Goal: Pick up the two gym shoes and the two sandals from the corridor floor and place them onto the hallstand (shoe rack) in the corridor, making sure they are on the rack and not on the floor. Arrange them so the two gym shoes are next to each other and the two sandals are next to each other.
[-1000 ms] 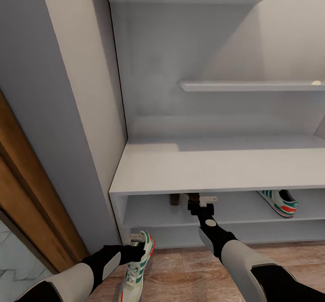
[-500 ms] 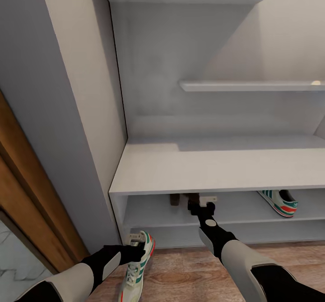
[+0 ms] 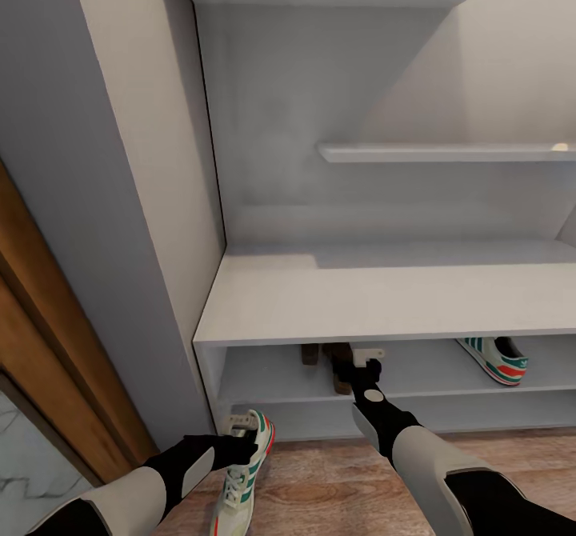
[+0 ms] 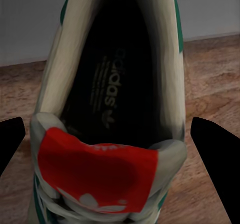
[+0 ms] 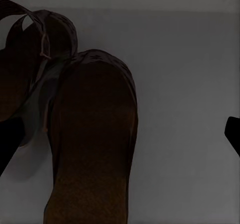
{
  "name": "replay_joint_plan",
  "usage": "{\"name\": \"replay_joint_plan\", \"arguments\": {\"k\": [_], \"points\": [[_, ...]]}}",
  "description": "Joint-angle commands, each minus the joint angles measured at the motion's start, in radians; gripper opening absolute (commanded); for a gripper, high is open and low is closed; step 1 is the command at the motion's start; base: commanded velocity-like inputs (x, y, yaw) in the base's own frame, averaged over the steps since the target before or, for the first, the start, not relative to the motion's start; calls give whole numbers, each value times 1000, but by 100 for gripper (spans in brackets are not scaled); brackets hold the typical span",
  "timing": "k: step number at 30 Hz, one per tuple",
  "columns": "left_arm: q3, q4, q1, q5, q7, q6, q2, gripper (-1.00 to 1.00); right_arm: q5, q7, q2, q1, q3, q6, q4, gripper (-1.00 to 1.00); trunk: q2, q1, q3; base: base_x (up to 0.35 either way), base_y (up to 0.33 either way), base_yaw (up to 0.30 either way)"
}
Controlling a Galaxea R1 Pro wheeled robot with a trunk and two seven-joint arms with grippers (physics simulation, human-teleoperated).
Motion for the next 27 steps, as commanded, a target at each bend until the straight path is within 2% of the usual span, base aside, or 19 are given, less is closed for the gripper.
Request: {"name": "replay_joint_plan", "arguments": {"k": [1, 16, 27], "points": [[0, 0, 0, 0, 0, 0, 0, -100, 0, 0, 0, 0, 0, 0, 0, 100, 0, 0, 0, 0, 0, 0], [-1, 0, 0, 0, 0, 0, 0, -100, 0, 0, 0, 0, 0, 0, 0, 100, 0, 0, 0, -5, 0, 0], [-1, 0, 0, 0, 0, 0, -2, -100, 0, 0, 0, 0, 0, 0, 0, 100, 0, 0, 0, -153, -56, 0]]}}
